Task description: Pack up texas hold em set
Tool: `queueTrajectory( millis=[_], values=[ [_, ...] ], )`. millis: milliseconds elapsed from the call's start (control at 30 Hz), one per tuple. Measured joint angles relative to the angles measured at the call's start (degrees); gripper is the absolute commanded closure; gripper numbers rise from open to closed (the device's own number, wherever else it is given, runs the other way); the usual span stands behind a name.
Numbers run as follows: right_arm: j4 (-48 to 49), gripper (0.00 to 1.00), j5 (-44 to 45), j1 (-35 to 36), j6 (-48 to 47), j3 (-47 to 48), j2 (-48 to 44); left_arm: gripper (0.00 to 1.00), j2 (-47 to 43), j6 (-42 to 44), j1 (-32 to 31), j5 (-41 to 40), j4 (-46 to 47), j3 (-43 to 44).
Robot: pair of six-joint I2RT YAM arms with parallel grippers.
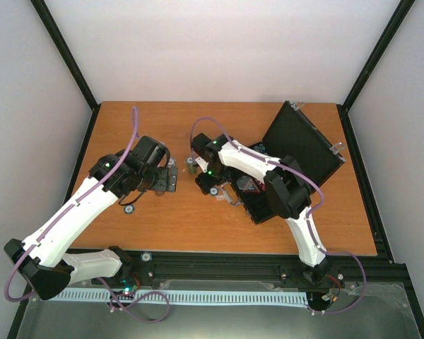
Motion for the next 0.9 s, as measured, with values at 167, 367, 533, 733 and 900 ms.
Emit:
queueTrajectory(
  millis=[167,367,533,733,900],
  values=[
    [0.8,0.2,-1.6,0.0,-0.5,-2.8,1.7,0.0,-0.6,0.0,0.0,-0.2,0.0,-0.8],
    [3.3,0.23,-0.6,1.3,-0.7,-5.2,2.0,0.0,-0.8,0.0,0.0,-0.3,0.0,-0.9],
    [4.7,0.23,1.1,1.8,-0.6,-6.4,1.5,0.0,-0.8,0.0,0.0,-0.3,0.0,-0.9],
    [4.5,0.24,4.2,2.6,-0.4,-5.3,2.2,0.0,-0.8,0.0,0.0,-0.3,0.0,-0.9],
    [4.5,0.29,5.8,2.5,-0.3,-2.7,3.9,0.0,-0.8,0.4,0.0,-0.3,0.0,-0.9]
  ],
)
